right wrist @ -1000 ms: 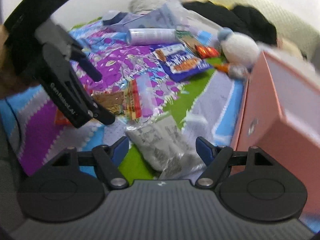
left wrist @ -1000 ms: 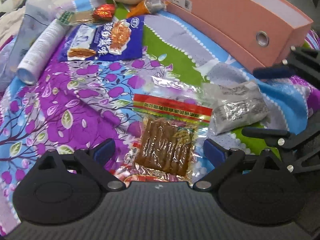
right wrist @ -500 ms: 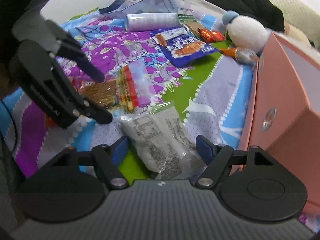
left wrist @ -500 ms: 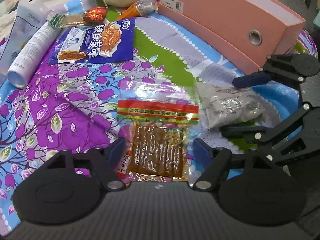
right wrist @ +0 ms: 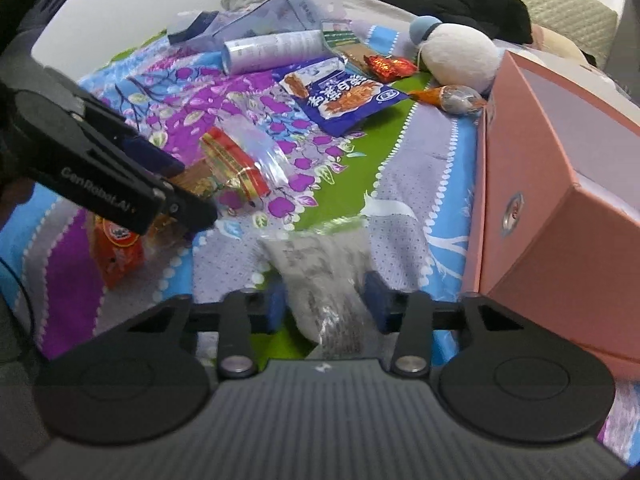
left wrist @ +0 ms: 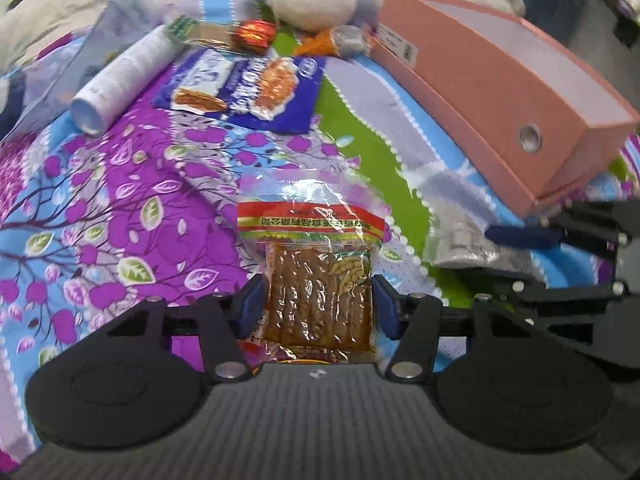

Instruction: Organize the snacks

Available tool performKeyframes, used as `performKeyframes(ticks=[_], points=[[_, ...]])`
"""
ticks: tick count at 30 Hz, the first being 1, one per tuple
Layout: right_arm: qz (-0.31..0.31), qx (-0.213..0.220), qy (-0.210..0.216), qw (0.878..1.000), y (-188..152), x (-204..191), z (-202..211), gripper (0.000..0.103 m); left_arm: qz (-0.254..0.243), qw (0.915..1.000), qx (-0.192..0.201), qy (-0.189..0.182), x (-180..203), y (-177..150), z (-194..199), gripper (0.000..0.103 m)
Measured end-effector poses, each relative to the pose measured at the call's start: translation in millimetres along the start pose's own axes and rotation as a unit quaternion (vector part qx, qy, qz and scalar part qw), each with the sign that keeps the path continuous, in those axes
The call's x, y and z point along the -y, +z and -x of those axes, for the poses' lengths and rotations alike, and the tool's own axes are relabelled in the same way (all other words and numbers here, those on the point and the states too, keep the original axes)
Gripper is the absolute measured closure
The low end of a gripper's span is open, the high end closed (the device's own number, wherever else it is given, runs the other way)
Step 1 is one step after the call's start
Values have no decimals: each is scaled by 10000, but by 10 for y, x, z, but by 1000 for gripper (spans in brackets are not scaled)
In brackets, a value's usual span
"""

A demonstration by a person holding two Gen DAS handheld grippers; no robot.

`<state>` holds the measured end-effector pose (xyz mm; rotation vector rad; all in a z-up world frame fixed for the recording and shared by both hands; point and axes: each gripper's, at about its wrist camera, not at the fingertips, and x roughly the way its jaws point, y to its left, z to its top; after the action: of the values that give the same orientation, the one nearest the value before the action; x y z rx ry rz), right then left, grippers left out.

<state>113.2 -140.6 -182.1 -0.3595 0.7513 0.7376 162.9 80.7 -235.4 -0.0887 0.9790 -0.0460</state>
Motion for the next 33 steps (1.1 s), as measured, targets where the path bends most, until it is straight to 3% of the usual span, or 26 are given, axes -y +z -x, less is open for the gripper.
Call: performKeyframes(ticks=[11,33], points=[[-600,103,-180,9980,-29,13,267,79,671,9972,253,226,71,-3,373,41],[-1232,841,-432,9879,150,107,993,83,1049,9911,821,-10,343,192,1116,41]])
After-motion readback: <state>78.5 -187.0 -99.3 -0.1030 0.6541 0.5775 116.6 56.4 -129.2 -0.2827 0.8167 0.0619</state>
